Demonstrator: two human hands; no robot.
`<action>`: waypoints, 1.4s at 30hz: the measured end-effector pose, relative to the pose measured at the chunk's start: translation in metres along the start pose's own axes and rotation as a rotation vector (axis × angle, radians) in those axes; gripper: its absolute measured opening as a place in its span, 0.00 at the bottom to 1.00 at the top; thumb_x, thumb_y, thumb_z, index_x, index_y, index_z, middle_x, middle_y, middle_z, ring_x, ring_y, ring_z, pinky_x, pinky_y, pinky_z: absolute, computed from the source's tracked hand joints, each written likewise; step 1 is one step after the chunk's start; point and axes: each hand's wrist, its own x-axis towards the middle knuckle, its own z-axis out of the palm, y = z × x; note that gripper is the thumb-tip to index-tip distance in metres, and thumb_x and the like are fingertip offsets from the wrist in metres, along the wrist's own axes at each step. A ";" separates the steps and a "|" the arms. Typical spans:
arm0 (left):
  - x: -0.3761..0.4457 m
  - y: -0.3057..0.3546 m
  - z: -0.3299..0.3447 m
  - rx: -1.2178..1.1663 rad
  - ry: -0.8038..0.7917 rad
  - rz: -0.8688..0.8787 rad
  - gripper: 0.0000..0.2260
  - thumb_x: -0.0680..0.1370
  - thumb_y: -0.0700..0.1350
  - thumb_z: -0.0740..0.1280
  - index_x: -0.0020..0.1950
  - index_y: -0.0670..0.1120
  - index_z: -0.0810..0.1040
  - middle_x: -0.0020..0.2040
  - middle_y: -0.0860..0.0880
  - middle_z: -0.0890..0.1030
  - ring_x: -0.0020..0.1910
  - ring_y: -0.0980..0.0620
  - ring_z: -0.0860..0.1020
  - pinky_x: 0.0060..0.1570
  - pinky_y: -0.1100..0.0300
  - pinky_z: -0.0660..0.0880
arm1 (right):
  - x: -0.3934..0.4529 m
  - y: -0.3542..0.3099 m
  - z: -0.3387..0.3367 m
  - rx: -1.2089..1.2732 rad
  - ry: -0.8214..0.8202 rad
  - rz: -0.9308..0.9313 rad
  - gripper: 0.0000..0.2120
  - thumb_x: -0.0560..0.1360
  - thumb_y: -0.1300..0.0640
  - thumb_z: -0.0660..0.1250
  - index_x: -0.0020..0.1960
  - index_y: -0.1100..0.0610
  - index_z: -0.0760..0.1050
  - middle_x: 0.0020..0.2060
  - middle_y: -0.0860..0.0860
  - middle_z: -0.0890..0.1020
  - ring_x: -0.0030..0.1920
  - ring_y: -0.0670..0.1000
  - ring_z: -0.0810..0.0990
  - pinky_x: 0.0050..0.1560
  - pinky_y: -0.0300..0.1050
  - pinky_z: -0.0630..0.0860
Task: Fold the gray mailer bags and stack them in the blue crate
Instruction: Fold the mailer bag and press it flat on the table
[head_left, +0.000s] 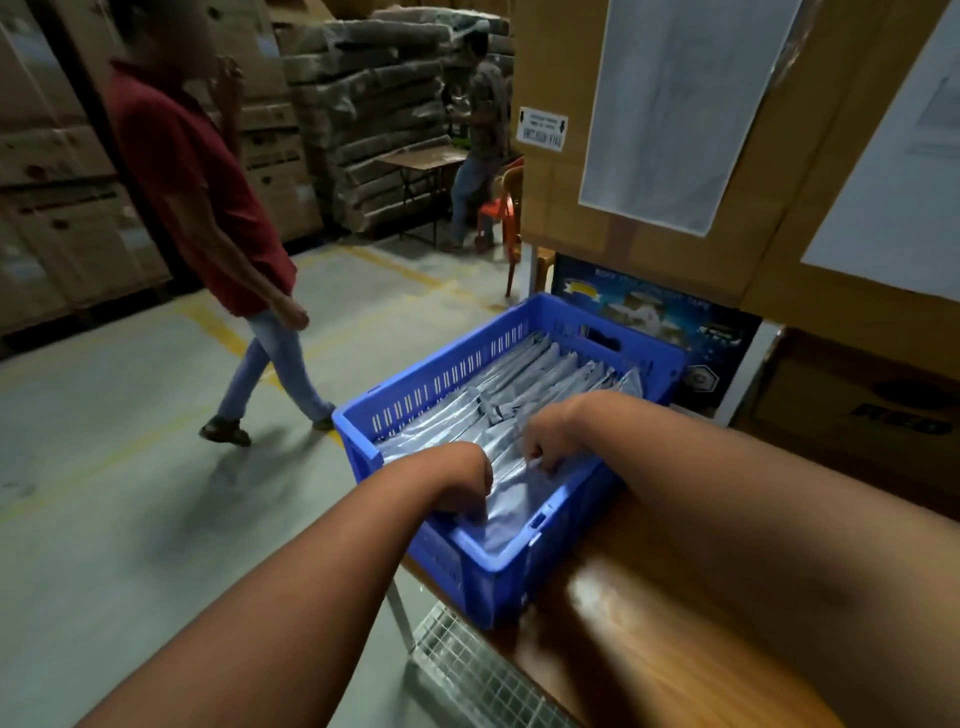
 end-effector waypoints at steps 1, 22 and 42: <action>0.003 0.001 0.002 0.017 -0.027 0.005 0.10 0.72 0.50 0.80 0.48 0.47 0.85 0.44 0.46 0.83 0.47 0.43 0.82 0.44 0.56 0.75 | 0.005 -0.003 0.002 -0.035 -0.027 0.002 0.09 0.78 0.56 0.75 0.43 0.56 0.77 0.37 0.48 0.72 0.47 0.54 0.74 0.44 0.47 0.70; 0.022 0.010 0.010 0.097 -0.170 -0.124 0.17 0.67 0.55 0.84 0.37 0.44 0.83 0.30 0.49 0.83 0.32 0.48 0.82 0.45 0.53 0.83 | 0.011 -0.018 0.016 -0.009 0.008 0.025 0.12 0.75 0.57 0.78 0.55 0.51 0.78 0.44 0.49 0.78 0.46 0.56 0.78 0.52 0.49 0.78; 0.018 -0.056 -0.022 0.337 0.400 -0.068 0.27 0.73 0.64 0.74 0.69 0.58 0.74 0.71 0.47 0.71 0.72 0.41 0.68 0.66 0.38 0.71 | 0.000 -0.051 0.004 0.027 -0.330 -0.010 0.14 0.79 0.47 0.72 0.57 0.56 0.87 0.46 0.53 0.85 0.47 0.54 0.81 0.59 0.54 0.80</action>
